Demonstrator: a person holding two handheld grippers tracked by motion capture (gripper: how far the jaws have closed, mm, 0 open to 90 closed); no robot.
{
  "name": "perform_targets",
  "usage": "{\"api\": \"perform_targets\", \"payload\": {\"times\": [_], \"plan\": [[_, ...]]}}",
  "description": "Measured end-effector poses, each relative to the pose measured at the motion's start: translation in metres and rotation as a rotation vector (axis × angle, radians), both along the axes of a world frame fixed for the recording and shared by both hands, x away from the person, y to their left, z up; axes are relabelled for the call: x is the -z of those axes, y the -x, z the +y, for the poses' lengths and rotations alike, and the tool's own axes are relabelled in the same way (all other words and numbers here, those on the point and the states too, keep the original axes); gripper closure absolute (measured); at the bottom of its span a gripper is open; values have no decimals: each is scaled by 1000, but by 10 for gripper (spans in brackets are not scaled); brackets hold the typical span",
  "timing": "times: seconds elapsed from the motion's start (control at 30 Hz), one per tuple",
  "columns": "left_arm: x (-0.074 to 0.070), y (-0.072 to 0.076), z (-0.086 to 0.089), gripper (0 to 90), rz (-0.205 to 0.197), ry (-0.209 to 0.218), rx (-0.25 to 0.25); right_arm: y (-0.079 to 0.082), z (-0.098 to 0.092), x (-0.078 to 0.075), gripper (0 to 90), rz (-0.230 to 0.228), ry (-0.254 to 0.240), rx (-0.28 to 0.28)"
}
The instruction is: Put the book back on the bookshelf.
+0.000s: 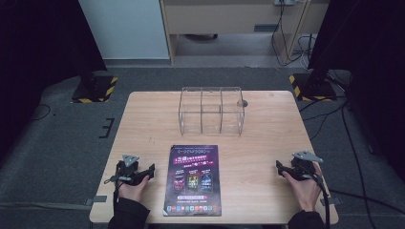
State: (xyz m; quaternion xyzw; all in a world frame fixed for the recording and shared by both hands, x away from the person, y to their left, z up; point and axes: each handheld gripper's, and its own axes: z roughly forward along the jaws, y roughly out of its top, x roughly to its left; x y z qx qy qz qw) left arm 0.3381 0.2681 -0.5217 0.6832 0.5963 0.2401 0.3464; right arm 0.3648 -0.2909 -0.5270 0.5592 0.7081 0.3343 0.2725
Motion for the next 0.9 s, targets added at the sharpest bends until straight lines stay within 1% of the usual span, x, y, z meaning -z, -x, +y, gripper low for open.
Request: {"api": "perform_targets", "payload": {"times": [0.07, 0.17, 0.2, 0.27, 0.37, 0.43, 0.57, 0.7, 0.87, 0.9], "plan": [[-4, 4, 0, 283, -22, 27, 8, 3, 2, -5, 226, -11, -8, -11], [-10, 7, -1, 296, -46, 49, 17, 7, 5, -10, 219, -28, -14, -25], [-12, 8, -1, 297, -53, 62, 19, 8, 6, -12, 216, -24, -23, -24], [-15, 9, -2, 304, -61, 68, 29, 9, 8, -16, 220, -33, -23, -38], [-18, 10, -5, 318, -75, 83, 43, 11, 13, -22, 228, -49, -40, -50], [-21, 12, -8, 324, -87, 88, 50, 13, 17, -27, 234, -62, -45, -64], [-25, 14, -13, 332, -116, 105, 66, 16, 27, -36, 234, -74, -53, -100], [-28, 15, -16, 334, -130, 116, 75, 17, 37, -43, 233, -88, -57, -127], [-27, 14, -19, 337, -123, 126, 84, 16, 45, -48, 230, -96, -57, -150], [-26, 14, -21, 339, -123, 127, 88, 16, 50, -50, 231, -97, -59, -159]]}}
